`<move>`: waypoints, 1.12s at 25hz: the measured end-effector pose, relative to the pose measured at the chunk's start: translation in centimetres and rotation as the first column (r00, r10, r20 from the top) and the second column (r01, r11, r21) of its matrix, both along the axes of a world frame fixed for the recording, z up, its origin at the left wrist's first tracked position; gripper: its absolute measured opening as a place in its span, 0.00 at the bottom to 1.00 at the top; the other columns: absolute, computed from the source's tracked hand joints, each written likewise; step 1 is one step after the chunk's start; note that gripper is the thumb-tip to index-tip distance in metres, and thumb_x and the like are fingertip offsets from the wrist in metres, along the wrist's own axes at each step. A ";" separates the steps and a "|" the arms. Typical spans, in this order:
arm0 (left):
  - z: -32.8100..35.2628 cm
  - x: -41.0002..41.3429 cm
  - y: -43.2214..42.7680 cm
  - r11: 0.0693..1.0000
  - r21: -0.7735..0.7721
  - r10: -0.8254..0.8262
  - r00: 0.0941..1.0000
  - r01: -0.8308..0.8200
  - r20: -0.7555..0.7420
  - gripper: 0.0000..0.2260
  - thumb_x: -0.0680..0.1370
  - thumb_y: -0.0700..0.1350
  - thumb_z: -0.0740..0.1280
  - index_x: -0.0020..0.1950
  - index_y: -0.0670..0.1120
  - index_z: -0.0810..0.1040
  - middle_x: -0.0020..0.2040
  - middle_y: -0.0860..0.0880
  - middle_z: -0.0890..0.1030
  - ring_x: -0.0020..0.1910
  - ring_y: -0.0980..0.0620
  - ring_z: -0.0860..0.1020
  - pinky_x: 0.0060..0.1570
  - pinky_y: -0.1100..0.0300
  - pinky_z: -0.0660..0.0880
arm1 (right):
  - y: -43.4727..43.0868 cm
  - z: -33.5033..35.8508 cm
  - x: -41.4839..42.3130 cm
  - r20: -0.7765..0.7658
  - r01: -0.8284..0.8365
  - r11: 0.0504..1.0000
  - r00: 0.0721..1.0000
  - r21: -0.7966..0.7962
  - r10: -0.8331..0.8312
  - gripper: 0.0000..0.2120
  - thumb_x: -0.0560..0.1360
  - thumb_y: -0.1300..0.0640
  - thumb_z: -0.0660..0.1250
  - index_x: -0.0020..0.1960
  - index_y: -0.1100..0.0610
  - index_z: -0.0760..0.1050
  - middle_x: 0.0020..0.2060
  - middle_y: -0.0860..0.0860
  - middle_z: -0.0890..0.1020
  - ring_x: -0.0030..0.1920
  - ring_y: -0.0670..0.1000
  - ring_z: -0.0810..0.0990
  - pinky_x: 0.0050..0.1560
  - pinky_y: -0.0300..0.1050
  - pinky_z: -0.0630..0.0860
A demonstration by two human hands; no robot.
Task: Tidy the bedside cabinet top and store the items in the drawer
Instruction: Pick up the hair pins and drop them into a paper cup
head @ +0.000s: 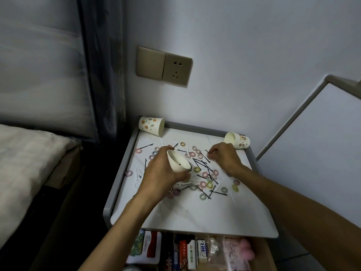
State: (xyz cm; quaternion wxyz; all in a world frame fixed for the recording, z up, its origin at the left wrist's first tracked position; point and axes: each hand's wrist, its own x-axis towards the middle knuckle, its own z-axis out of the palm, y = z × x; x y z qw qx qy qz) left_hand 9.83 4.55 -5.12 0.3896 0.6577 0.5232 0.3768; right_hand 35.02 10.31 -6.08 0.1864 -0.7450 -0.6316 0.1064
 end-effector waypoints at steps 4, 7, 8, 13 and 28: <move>-0.1 -0.3 -0.1 1.000 -0.004 0.000 1.000 0.000 -0.004 0.34 0.62 0.52 0.80 0.64 0.53 0.70 0.48 0.60 0.76 0.48 0.54 0.75 0.33 0.74 0.68 | 0.8 -1.3 -1.6 0.053 0.068 0.997 0.996 -0.031 -0.066 0.06 0.71 0.60 0.74 0.47 0.61 0.85 0.42 0.57 0.85 0.44 0.55 0.83 0.48 0.48 0.80; -0.1 -0.4 0.0 1.000 -0.009 -0.002 1.000 0.002 0.007 0.35 0.61 0.52 0.80 0.65 0.53 0.71 0.48 0.58 0.76 0.48 0.53 0.76 0.32 0.73 0.69 | 1.3 -0.9 -2.1 0.145 0.101 0.992 0.985 -0.077 -0.089 0.06 0.73 0.57 0.73 0.48 0.58 0.85 0.44 0.57 0.85 0.47 0.57 0.83 0.46 0.46 0.78; 0.0 -0.4 0.0 1.000 -0.011 -0.003 1.000 0.003 0.006 0.35 0.61 0.52 0.80 0.65 0.52 0.71 0.49 0.58 0.77 0.49 0.53 0.76 0.33 0.72 0.69 | 1.4 -0.7 -2.3 0.196 0.118 0.988 0.976 -0.104 -0.096 0.07 0.73 0.55 0.73 0.49 0.57 0.85 0.45 0.56 0.85 0.47 0.57 0.83 0.45 0.46 0.78; 0.1 -0.4 -0.1 1.000 -0.022 -0.004 1.000 0.005 0.010 0.35 0.62 0.51 0.80 0.65 0.52 0.70 0.52 0.54 0.78 0.52 0.50 0.77 0.39 0.63 0.71 | 1.5 -0.4 -2.0 0.193 0.219 0.951 0.965 -0.220 -0.178 0.13 0.73 0.52 0.73 0.53 0.59 0.81 0.50 0.57 0.84 0.50 0.58 0.82 0.51 0.50 0.79; 0.3 -0.4 -0.1 0.999 -0.049 0.006 1.000 -0.004 0.029 0.35 0.61 0.51 0.80 0.65 0.52 0.71 0.53 0.53 0.78 0.54 0.48 0.76 0.46 0.56 0.74 | 0.7 -1.3 -0.4 0.174 0.129 0.988 0.978 -0.088 -0.112 0.03 0.73 0.57 0.72 0.47 0.55 0.83 0.46 0.53 0.85 0.46 0.56 0.82 0.41 0.43 0.72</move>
